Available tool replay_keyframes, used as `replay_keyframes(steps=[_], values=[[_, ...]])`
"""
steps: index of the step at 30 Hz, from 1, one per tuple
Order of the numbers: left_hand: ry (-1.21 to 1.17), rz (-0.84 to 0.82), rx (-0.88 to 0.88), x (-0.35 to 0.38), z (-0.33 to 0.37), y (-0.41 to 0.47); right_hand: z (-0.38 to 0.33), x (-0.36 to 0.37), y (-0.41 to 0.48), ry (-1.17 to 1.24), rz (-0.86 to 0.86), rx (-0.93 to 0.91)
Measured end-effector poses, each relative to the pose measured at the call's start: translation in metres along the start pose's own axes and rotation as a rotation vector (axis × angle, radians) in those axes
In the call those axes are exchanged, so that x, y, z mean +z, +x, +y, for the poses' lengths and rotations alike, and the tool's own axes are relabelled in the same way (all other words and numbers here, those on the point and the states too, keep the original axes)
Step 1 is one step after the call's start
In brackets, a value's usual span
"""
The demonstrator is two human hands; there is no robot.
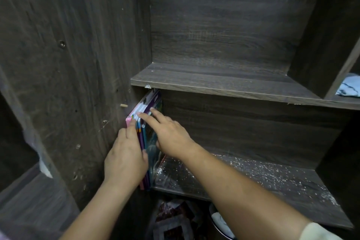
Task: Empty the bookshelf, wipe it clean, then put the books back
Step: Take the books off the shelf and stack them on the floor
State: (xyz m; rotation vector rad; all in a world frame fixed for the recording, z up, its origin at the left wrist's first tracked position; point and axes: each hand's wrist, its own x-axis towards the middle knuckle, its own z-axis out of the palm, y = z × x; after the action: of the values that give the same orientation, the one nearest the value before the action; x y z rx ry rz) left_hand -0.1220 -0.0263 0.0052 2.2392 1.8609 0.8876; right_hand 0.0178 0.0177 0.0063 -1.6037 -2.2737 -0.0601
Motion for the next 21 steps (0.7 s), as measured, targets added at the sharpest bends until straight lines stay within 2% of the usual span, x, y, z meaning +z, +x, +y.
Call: replay_keyframes(steps=[9,16,21], values=[[0.034,0.024,0.009,0.005,-0.001,0.0,0.016,0.015,-0.001,0.126,0.167,-0.05],[0.056,0.062,0.085,0.007,-0.003,-0.004,0.02,0.027,-0.001,0.195,0.181,-0.102],[0.053,0.098,0.061,0.012,-0.004,-0.002,0.02,0.022,0.003,0.186,0.194,-0.087]])
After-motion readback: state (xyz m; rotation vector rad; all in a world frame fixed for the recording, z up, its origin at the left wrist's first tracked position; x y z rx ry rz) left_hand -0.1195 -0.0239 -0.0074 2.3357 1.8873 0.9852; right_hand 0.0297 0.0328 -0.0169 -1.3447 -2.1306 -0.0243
